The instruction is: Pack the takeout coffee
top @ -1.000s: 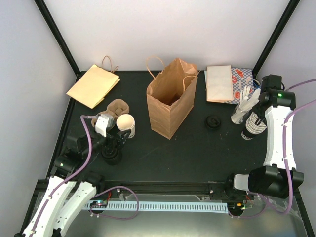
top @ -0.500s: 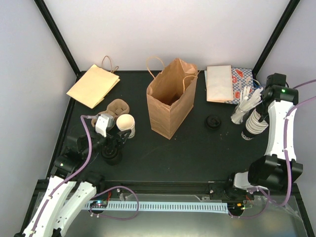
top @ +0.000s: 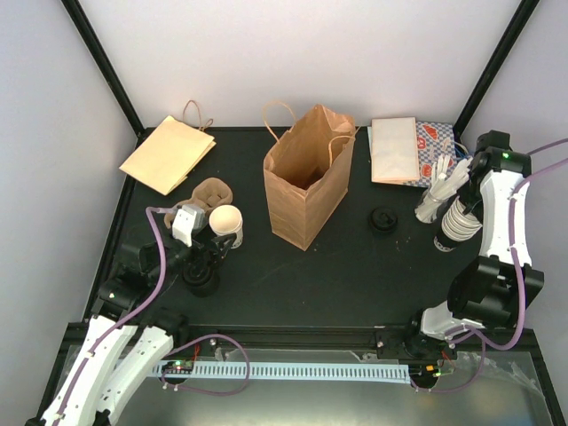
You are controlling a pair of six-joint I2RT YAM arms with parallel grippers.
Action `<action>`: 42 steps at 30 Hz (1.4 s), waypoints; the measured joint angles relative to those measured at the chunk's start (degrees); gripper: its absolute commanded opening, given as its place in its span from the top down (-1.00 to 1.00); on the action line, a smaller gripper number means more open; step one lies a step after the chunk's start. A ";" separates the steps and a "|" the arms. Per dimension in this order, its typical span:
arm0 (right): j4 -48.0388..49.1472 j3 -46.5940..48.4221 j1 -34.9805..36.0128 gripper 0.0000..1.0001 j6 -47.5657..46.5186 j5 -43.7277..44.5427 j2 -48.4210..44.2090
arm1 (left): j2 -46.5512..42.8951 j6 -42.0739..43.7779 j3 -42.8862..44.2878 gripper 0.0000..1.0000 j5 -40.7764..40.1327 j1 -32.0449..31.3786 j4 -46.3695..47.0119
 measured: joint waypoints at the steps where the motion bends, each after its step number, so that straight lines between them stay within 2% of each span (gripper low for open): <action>1: 0.20 -0.04 0.00 0.36 -0.13 -0.02 0.35 | 0.00 0.00 0.00 -0.98 0.02 0.00 0.00; 7: 0.59 -0.11 0.00 0.66 -1.01 -0.33 0.66 | 0.00 0.00 -0.02 -0.98 0.02 0.00 0.00; 14: 0.50 -0.09 -0.02 0.68 -1.22 -0.39 0.70 | 0.00 0.00 -0.02 -0.97 0.04 0.00 0.00; 17: 0.07 0.07 -0.02 0.84 -1.25 -0.42 0.70 | 0.00 0.00 -0.02 -0.97 0.07 0.00 0.00; 36: -2.73 1.05 -0.02 0.88 -1.20 -4.26 -4.52 | -0.02 0.02 -0.44 -0.97 0.90 0.00 0.74; 42: -5.40 7.30 -0.02 0.88 -0.81 -3.37 -5.14 | -0.13 0.02 -0.44 -0.98 0.90 0.00 0.79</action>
